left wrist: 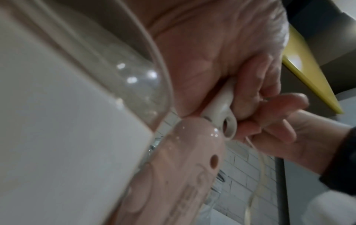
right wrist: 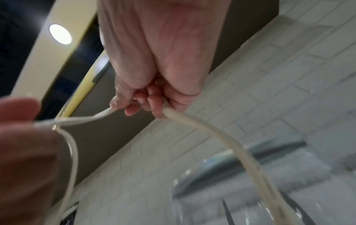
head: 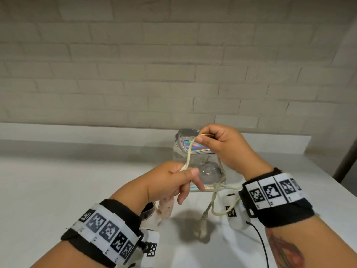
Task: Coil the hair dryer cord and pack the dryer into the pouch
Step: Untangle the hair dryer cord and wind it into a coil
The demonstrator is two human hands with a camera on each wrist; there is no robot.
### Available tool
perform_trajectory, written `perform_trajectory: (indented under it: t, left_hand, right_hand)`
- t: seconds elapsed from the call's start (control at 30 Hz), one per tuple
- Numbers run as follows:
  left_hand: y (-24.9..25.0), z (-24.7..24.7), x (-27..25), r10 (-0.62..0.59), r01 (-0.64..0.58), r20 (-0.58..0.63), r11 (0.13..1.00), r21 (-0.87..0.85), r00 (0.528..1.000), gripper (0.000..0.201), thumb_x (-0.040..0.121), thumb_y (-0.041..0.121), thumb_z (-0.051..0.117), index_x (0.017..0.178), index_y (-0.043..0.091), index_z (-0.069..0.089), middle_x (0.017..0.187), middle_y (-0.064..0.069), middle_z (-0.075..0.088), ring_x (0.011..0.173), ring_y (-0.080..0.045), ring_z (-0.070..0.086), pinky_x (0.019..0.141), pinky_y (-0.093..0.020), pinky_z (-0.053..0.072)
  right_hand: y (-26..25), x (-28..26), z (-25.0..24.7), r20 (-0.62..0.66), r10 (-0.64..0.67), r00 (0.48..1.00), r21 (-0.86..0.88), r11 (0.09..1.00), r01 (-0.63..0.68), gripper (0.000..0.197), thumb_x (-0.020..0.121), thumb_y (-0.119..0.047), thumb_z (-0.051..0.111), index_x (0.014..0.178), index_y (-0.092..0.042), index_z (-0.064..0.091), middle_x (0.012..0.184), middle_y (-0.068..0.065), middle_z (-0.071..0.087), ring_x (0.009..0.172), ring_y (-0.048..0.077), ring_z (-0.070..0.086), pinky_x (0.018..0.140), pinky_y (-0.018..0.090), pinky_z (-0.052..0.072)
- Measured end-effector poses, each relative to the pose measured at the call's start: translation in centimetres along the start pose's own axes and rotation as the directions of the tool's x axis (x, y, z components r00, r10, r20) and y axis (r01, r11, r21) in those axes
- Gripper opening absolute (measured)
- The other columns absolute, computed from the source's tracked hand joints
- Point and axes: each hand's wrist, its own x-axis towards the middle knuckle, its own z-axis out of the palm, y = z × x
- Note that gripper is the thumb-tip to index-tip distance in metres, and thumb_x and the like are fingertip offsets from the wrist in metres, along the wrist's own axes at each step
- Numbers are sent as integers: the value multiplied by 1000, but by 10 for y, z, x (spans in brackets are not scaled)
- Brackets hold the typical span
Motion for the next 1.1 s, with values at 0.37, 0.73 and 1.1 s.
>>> perform_trajectory:
  t: [0.37,0.73,1.1]
  left_hand:
    - [-20,-4,16,154,-261,-248,835,-485,956,49,91,30,24,134,26,49,111,-14,72,101,-26,69,87,-24,49]
    - [-43,-40,22,-18,-347,-603,804,-483,797,47,103,26,19,149,36,23,124,9,66,117,-14,62,112,-37,25]
    - [-18,-32,11,-94,9,-452,982,-186,887,40,101,39,22,139,45,34,105,3,75,81,-17,72,82,-36,42]
  right_hand:
    - [34,-21,68,337,177,925,-321,945,-64,27,95,-12,45,112,-10,66,113,6,67,111,9,59,90,20,38]
    - [38,-46,35,448,274,851,-426,902,-67,22,90,-44,55,98,-31,69,76,5,66,67,7,53,68,29,45]
    - [-13,-34,-11,271,16,962,-84,996,7,13,89,-25,61,82,-24,72,69,5,57,66,11,47,63,26,37]
